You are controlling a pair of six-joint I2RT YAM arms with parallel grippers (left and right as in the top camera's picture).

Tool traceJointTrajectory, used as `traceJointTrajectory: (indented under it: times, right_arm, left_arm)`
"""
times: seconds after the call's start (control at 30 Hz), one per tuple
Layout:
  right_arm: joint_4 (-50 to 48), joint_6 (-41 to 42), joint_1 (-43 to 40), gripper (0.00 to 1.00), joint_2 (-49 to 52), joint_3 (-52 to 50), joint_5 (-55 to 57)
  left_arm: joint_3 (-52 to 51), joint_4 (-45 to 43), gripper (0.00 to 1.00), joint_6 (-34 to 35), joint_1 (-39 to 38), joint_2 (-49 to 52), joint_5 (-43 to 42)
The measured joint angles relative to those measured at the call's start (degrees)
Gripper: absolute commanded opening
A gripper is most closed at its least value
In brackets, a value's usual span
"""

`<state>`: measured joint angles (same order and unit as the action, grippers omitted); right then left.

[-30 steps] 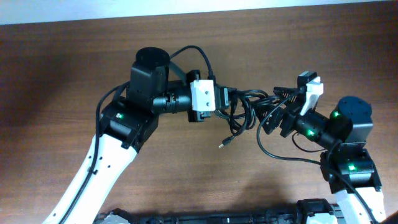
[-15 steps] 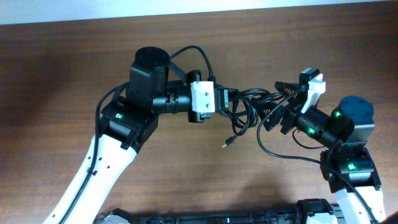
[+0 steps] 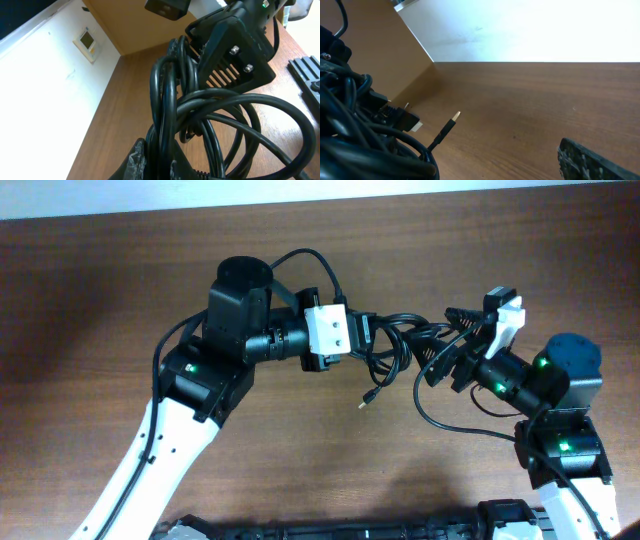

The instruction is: Untangle cables

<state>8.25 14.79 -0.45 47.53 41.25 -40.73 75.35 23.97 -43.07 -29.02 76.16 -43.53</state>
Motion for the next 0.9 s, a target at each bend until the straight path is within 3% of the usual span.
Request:
traceJointTrajectory:
  times: [0.3, 0.33, 0.37, 0.4, 0.5, 0.9]
  right_arm:
    - [-0.17, 0.09, 0.00, 0.99, 0.90, 0.00, -1.66]
    - [-0.24, 0.09, 0.00, 0.90, 1.05, 0.00, -2.01]
    - [-0.44, 0.09, 0.00, 0.74, 1.20, 0.00, -2.19]
    - [-0.81, 0.33, 0.00, 0.52, 1.36, 0.00, -2.47]
    - [-2.10, 0.02, 0.13, 0.04, 1.66, 0.00, -4.42]
    - [-2.78, 0.00, 0.15, 0.05, 1.66, 0.04, -5.73]
  left_arm:
    - [0.00, 0.04, 0.00, 0.85, 0.00, 0.00, 0.55]
    - [0.00, 0.04, 0.00, 0.87, 0.00, 0.00, 0.55]
    - [-0.02, 0.04, 0.00, 0.87, 0.00, 0.00, 0.55]
    - [0.00, 0.04, 0.00, 0.87, 0.00, 0.00, 0.55]
    - [-0.02, 0.02, 0.00, 0.94, -0.09, 0.00, 1.11]
    - [-0.02, -0.24, 0.00, 2.86, -0.09, 0.02, 2.95]
